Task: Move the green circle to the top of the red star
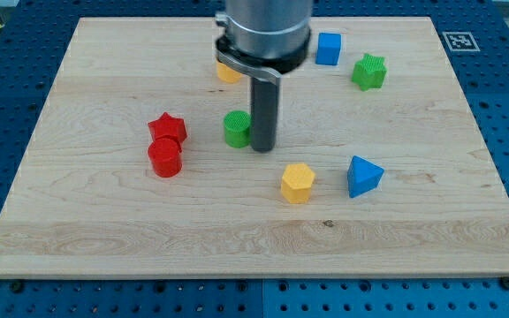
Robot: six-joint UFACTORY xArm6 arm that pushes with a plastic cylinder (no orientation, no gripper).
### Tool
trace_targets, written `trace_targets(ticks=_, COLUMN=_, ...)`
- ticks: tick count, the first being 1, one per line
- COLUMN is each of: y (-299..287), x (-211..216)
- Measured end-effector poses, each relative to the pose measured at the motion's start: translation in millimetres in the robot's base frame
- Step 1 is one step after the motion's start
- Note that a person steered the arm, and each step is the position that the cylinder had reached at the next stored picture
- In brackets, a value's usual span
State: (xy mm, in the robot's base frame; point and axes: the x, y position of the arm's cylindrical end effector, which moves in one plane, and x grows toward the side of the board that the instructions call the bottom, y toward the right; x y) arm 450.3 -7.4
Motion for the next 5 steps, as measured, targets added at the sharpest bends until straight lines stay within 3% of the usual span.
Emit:
trace_targets(ticks=2, y=-46, x=-39)
trace_targets(ticks=3, y=15, x=-40)
trace_targets(ticks=5, y=-54, x=-40)
